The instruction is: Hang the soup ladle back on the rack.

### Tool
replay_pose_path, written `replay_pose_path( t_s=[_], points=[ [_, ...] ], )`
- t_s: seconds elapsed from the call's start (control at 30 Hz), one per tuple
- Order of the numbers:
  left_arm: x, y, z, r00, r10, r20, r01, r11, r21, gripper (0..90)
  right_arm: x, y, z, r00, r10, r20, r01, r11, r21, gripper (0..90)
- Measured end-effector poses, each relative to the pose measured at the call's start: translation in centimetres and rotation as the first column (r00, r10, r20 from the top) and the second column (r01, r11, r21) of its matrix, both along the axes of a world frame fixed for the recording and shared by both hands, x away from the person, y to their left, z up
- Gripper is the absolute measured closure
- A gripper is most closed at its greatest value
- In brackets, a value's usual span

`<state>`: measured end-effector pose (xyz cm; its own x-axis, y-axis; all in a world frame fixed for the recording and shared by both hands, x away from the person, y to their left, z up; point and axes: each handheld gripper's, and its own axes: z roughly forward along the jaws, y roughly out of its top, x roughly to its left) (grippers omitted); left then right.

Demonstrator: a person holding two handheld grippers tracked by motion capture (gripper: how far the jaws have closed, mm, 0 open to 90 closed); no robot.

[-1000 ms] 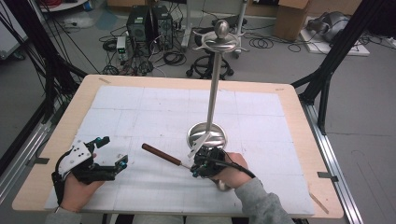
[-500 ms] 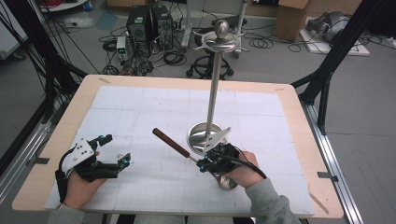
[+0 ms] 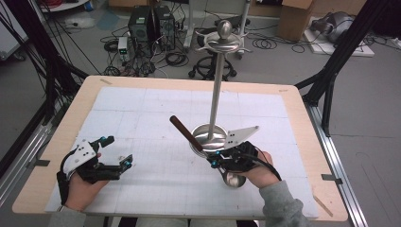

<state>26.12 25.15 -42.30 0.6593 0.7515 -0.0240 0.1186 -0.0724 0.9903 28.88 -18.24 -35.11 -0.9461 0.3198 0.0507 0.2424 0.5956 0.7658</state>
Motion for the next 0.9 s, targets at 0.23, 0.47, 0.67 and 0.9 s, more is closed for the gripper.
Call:
replay_pose_path(
  t_s=[0.23,0.47,0.67,0.9],
  points=[
    [0.1,-0.2,-0.1,1.0,-0.006,-0.003,0.006,1.0,0.001,2.3,0.2,-2.2,0.5,0.9998,-0.016,0.011,0.015,0.996,0.089,84.8],
    [0.2,-0.3,-0.1,1.0,-0.009,-0.001,0.009,1.0,0.004,2.3,0.1,-4.8,1.4,0.997,-0.066,0.042,0.058,0.983,0.174,84.8],
    [0.2,-0.3,-0.1,0.9999,-0.009,-0.005,0.009,0.9999,0.007,2.3,0.0,-6.6,1.8,0.9905,-0.121,0.066,0.103,0.969,0.223,84.8],
    [0.2,-0.4,-0.1,0.9999,-0.009,-0.006,0.009,0.9999,0.006,2.3,-0.1,-8.5,2.2,0.9787,-0.183,0.093,0.149,0.945,0.291,84.7]
  ],
)
